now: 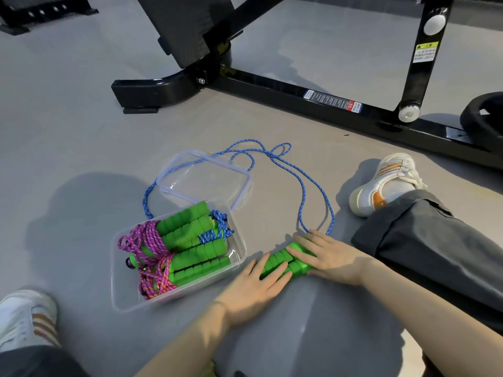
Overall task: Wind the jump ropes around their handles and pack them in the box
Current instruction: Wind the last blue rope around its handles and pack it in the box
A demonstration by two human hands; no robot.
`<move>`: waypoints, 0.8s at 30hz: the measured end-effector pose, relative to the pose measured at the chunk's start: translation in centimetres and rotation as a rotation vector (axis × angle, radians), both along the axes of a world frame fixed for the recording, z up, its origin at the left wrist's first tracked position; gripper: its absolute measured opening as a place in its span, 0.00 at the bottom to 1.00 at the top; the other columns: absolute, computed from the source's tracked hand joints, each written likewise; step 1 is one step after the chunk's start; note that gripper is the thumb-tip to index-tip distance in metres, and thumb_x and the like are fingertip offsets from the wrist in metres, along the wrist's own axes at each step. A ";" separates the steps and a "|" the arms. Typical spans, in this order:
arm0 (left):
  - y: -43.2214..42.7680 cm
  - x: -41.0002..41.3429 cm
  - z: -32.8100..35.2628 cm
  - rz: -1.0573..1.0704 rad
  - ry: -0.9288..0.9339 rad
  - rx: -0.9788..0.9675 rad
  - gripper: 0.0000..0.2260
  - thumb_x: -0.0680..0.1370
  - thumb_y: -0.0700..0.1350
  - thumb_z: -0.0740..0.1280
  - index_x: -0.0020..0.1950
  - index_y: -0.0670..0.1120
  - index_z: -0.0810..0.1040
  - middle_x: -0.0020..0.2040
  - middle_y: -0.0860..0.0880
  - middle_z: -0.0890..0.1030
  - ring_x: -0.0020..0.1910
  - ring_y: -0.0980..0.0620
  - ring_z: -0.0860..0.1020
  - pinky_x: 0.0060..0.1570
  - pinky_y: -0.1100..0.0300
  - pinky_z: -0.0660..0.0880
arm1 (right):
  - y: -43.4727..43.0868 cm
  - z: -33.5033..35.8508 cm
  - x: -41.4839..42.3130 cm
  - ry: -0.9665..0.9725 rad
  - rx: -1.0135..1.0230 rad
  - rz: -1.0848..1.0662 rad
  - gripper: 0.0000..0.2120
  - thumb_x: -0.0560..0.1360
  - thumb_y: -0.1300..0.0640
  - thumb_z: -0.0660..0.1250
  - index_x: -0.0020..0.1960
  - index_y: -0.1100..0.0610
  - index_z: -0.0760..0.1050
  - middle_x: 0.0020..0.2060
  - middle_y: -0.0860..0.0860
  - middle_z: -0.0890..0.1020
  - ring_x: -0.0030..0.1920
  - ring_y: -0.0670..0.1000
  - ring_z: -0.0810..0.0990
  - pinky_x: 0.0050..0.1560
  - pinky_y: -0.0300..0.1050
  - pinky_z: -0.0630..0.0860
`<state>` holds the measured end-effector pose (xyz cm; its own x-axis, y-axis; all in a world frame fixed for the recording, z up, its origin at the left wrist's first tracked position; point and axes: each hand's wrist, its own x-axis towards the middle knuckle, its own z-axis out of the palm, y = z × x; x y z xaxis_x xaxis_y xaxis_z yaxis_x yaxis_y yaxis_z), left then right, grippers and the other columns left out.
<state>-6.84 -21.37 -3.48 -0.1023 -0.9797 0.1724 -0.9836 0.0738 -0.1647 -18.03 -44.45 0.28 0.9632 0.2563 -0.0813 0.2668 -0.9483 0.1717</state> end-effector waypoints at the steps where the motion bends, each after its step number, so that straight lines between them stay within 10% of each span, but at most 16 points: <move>1: 0.1 0.0 -0.2 -0.013 -0.007 -0.030 0.24 0.72 0.41 0.52 0.69 0.45 0.64 0.65 0.47 0.77 0.58 0.35 0.78 0.51 0.49 0.79 | 0.0 0.0 0.1 0.010 0.003 -0.009 0.24 0.82 0.45 0.41 0.68 0.57 0.64 0.59 0.61 0.79 0.57 0.60 0.80 0.58 0.55 0.76; 8: 0.7 0.2 -1.8 -0.030 0.060 -0.114 0.25 0.74 0.50 0.67 0.68 0.46 0.65 0.69 0.48 0.66 0.60 0.35 0.77 0.53 0.49 0.78 | -0.4 -0.7 0.3 0.071 -0.039 -0.038 0.24 0.82 0.45 0.42 0.70 0.56 0.63 0.61 0.61 0.77 0.57 0.61 0.79 0.58 0.57 0.76; 24: 1.0 -1.0 -1.6 0.060 0.022 -0.143 0.21 0.74 0.41 0.54 0.68 0.45 0.66 0.69 0.47 0.66 0.58 0.34 0.78 0.49 0.44 0.79 | -0.3 0.6 0.3 0.084 -0.035 -0.008 0.26 0.81 0.43 0.42 0.72 0.55 0.62 0.63 0.59 0.76 0.60 0.59 0.78 0.63 0.56 0.70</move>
